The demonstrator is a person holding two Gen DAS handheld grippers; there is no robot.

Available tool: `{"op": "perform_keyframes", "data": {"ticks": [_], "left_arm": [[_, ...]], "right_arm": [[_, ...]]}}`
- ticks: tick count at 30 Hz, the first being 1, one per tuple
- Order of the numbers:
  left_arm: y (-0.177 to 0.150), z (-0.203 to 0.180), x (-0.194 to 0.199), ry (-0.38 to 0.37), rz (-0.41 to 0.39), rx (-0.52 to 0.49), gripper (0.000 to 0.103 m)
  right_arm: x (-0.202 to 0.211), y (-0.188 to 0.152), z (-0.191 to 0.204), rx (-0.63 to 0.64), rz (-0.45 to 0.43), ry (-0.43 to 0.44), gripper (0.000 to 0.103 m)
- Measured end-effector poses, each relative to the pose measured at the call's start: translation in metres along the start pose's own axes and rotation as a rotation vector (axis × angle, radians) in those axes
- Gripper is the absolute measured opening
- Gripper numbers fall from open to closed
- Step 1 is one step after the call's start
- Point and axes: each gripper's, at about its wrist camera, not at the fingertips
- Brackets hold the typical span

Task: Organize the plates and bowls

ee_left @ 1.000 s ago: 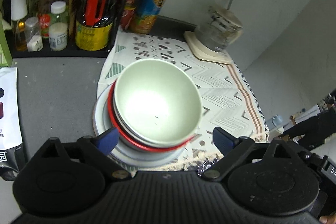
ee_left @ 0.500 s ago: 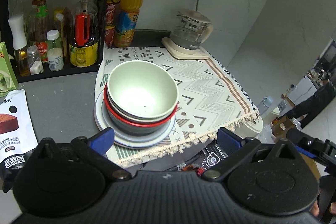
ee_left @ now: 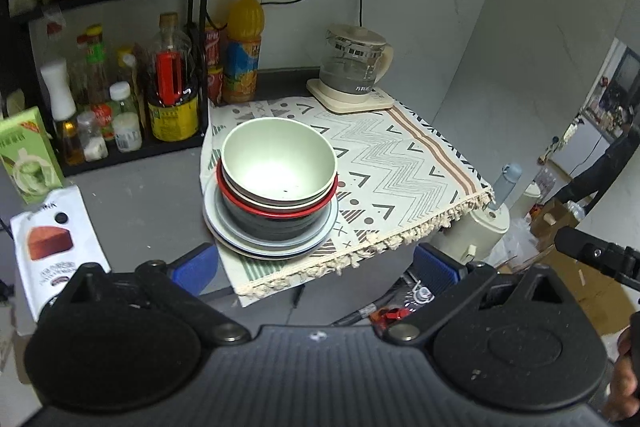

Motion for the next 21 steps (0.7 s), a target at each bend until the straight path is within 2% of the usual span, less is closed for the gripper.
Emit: {"op": "perform_keyframes", "data": {"ticks": [9,21], "left_arm": [[-0.019,-0.001,0.014,0.048,0.002,-0.02,0.103],[-0.035,-0.002,0.019,0.084,0.004,0.022,0.103]], "right_arm": [[0.016,-0.014,0.007,0.062,0.014,-0.017,0.103],[0.018,-0.023,0.003,0.061,0.03,0.025,0.103]]}}
Point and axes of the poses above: each gripper's, at about its wrist camera, not at the fingertips, and x roughly against the way its jaws point, z to its left, y to its top, and after that the axes turned 8 degrees about -y, right-handed
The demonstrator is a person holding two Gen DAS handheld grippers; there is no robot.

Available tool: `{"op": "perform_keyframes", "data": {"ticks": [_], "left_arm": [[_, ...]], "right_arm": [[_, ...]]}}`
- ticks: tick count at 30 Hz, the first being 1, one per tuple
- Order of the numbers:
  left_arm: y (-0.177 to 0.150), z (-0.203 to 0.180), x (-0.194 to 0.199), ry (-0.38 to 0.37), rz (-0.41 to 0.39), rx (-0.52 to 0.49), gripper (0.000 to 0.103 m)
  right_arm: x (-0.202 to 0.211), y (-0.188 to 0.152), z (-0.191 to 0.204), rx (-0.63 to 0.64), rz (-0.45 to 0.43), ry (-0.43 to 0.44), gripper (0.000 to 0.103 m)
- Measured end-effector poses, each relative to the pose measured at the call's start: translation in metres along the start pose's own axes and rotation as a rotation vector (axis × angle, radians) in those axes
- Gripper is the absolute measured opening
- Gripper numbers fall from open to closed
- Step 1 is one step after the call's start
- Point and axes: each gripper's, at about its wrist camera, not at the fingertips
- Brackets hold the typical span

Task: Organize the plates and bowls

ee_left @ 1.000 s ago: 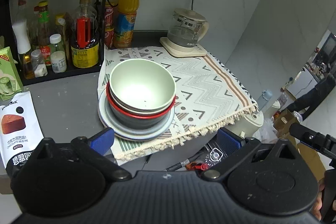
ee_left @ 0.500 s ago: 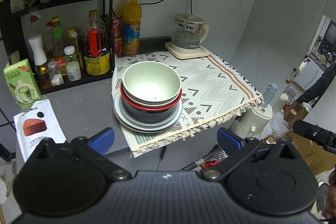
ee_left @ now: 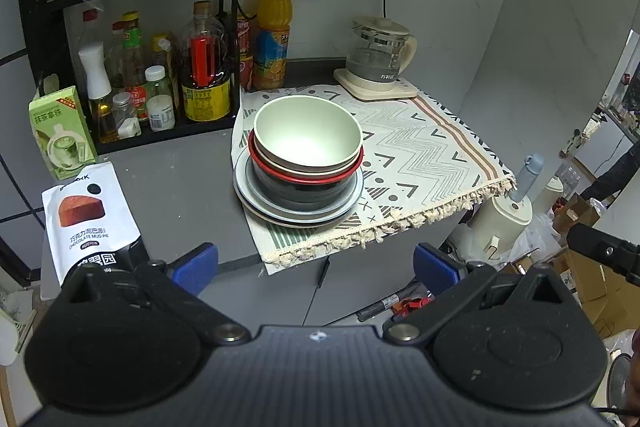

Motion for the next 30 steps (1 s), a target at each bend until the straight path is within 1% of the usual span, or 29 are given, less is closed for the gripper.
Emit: {"op": "perform_keyframes", "data": {"ticks": [11,26,30], "left_arm": [[-0.002,-0.001,0.009,0.02,-0.004,0.003,0.103],[-0.005,0.01,0.007,0.028,0.007,0.035,0.103],[-0.005,0.01,0.006,0.025,0.003,0.036,0.103]], "right_arm": [[-0.002,0.003,0.008,0.028,0.009,0.038,0.103],[-0.007,0.003,0.019,0.064,0.018,0.039,0.103],[-0.008,0.003,0.019,0.054,0.025,0.039,0.103]]}}
Point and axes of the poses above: each gripper's, at about its wrist camera, not at the fingertips, and x roughly against the way its jaws point, z to its left, y to its top, and after that the axes turned 8 degrees about -y, right-handed
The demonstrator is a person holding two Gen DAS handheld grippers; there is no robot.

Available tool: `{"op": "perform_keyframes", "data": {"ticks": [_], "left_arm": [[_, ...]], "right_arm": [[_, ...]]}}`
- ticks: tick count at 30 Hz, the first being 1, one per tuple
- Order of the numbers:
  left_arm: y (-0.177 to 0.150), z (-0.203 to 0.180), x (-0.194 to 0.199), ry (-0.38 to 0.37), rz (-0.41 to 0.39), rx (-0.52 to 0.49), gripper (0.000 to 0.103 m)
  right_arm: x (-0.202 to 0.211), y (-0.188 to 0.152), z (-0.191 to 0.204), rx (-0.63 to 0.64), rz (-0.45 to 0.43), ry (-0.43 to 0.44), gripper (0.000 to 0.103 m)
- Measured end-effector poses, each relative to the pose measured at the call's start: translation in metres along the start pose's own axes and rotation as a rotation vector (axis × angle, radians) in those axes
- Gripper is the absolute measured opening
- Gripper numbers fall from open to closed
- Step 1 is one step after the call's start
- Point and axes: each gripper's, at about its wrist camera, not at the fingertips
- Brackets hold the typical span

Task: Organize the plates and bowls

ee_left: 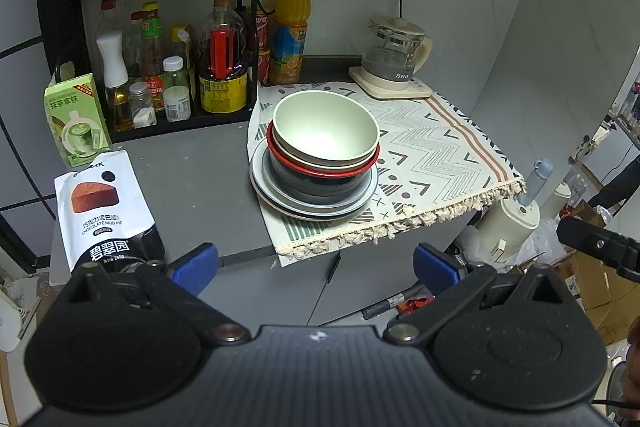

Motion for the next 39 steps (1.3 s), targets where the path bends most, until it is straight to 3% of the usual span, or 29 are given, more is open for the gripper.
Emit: {"op": "perform_keyframes", "data": {"ticks": [39], "left_arm": [[0.011,0.014,0.0,-0.02,0.005,-0.005,0.103]], "right_arm": [[-0.003,0.002,0.011,0.009,-0.004,-0.031,0.103]]}}
Point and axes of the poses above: each gripper's, at about its wrist camera, not at the fingertips, and x roughly against the way its jaws point, z to its left, y to its top, and after that the axes turned 8 degrees about -y, right-handed
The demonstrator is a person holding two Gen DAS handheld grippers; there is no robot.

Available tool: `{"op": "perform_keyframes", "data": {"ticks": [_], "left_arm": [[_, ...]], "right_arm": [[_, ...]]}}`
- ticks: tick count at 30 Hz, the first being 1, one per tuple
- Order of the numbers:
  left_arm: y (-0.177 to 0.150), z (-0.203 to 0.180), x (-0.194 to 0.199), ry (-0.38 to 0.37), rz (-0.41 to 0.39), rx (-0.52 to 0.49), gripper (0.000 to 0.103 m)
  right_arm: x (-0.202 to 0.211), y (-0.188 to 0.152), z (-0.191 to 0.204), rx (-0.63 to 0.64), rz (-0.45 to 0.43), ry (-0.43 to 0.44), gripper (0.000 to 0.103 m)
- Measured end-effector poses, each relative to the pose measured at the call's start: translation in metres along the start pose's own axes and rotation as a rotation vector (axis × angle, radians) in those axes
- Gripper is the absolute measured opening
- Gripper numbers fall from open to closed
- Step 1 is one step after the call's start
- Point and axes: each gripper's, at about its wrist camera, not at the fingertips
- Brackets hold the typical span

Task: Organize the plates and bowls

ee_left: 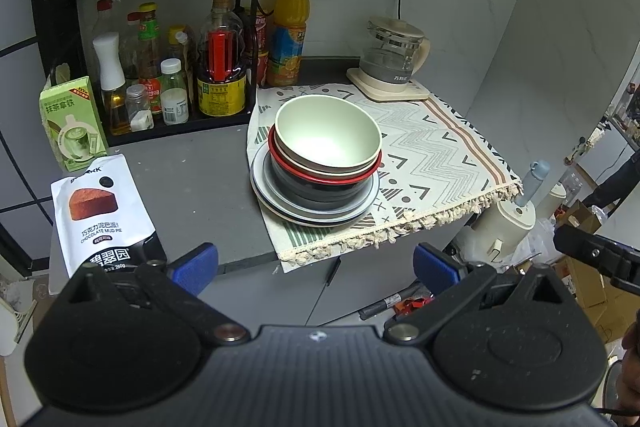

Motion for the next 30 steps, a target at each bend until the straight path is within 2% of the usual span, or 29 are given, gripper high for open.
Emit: {"op": "perform_keyframes", "data": {"ticks": [20,30], "left_arm": [[0.002,-0.001,-0.004,0.0,0.009,-0.022,0.103],[0.003,-0.003,-0.012,0.015,0.043,-0.045,0.103]], "right_arm": [[0.001,0.001,0.001,0.01,0.002,-0.008,0.103],[-0.002,-0.003,0.0,-0.004,0.011,0.002,0.103]]}}
Point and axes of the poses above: each gripper's, at about its wrist camera, not at the fingertips, and x roughly against the way its jaws point, z to its left, y to its top, and after that the axes turned 8 degrees about -y, right-handed
